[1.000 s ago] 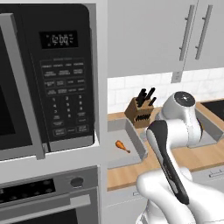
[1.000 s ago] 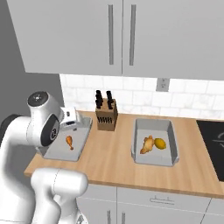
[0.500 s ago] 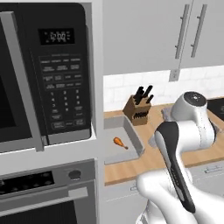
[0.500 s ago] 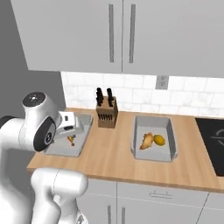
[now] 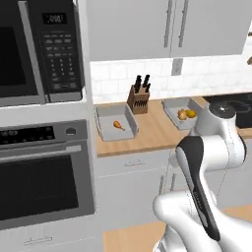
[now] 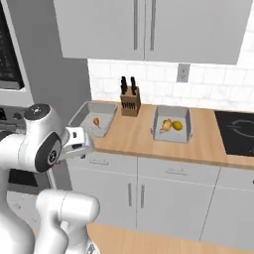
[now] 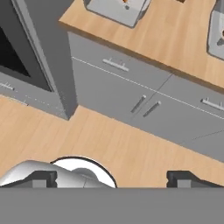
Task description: Place one lemon and one chicken drumstick in each tupperware on the nearby counter, to pack two identical lunches.
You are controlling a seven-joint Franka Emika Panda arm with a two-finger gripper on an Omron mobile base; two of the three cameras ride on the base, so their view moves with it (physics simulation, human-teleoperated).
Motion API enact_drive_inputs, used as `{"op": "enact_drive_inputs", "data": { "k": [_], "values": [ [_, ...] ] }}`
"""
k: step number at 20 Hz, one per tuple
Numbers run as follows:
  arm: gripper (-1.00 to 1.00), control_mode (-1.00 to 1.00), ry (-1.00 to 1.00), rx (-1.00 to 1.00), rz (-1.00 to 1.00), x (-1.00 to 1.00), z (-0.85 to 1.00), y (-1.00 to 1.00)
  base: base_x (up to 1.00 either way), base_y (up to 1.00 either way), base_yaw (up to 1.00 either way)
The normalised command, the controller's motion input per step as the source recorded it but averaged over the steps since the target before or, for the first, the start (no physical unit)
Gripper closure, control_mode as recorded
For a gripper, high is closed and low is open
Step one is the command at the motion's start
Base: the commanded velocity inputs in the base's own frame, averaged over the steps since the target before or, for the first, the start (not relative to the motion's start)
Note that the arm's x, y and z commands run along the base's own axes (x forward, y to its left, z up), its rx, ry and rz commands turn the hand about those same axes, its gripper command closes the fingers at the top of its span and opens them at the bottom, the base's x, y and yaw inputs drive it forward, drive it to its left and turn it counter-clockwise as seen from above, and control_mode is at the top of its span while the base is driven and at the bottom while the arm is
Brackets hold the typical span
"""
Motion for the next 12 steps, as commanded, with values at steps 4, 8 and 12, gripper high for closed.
{"op": "enact_drive_inputs", "data": {
  "k": [4, 8, 12],
  "values": [
    [-1.0, 1.0, 0.0, 0.0, 0.0, 0.0, 0.0, 0.0, -0.86, 0.0, 0.76],
    [-1.0, 1.0, 0.0, 0.0, 0.0, 0.0, 0.0, 0.0, -0.78, 0.13, 0.77],
    [-1.0, 1.0, 0.0, 0.0, 0.0, 0.0, 0.0, 0.0, -0.64, 0.79, 0.64]
  ]
}}
